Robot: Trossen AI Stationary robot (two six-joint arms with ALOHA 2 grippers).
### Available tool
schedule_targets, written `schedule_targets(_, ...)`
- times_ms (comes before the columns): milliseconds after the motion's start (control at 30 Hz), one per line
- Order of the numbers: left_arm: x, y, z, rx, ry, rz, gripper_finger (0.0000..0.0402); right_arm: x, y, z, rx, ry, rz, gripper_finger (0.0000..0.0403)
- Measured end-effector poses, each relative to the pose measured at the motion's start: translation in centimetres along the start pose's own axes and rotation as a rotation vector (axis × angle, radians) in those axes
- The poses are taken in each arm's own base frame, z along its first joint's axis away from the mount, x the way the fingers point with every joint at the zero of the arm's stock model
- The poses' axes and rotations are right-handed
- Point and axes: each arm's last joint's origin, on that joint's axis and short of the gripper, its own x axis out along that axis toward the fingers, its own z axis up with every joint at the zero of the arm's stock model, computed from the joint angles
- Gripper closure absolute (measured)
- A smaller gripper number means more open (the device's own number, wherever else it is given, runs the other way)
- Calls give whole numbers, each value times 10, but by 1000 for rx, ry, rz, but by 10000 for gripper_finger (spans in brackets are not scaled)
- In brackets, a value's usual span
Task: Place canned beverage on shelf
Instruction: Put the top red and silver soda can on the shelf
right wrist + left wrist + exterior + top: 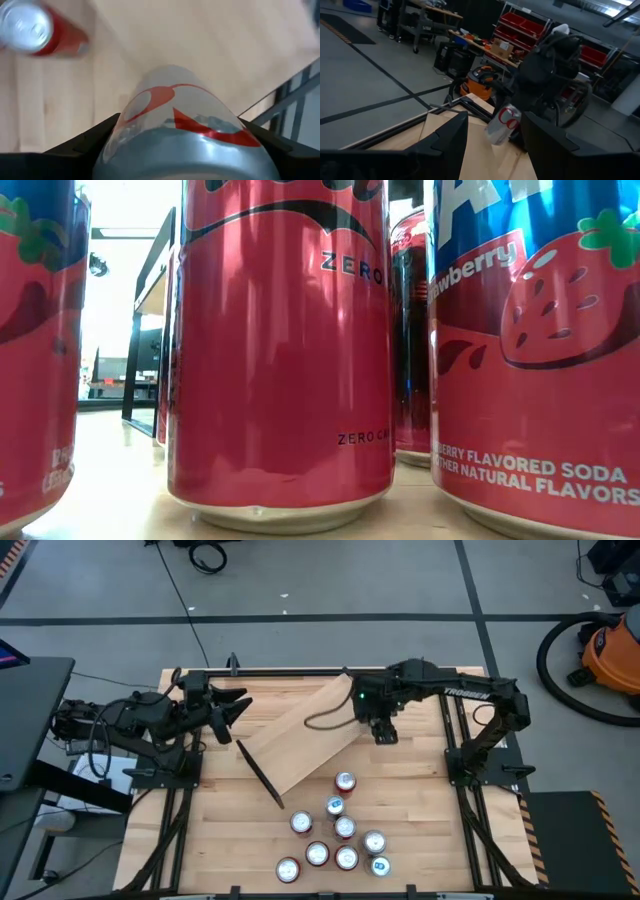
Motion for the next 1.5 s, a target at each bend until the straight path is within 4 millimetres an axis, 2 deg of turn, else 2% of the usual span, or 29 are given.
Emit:
schedule_targets(267,10,-1,-2,1,-6,30,207,1,-29,0,70,-66,-41,79)
schedule_targets(500,11,-4,0,-29,-6,-28,207,2,-41,-6,67,-60,-21,79)
schedule_targets(967,11,-6,-1,-48,15,-82,207,18,-41,-9,52,-43,30,75)
schedule_targets(1300,11,-6,-1,-48,16,-82,207,18,-44,-3,44,-99,-28,25)
schedule_targets(1500,11,-6,-1,-48,16,-82,207,15,-45,-3,43,-92,-46,13)
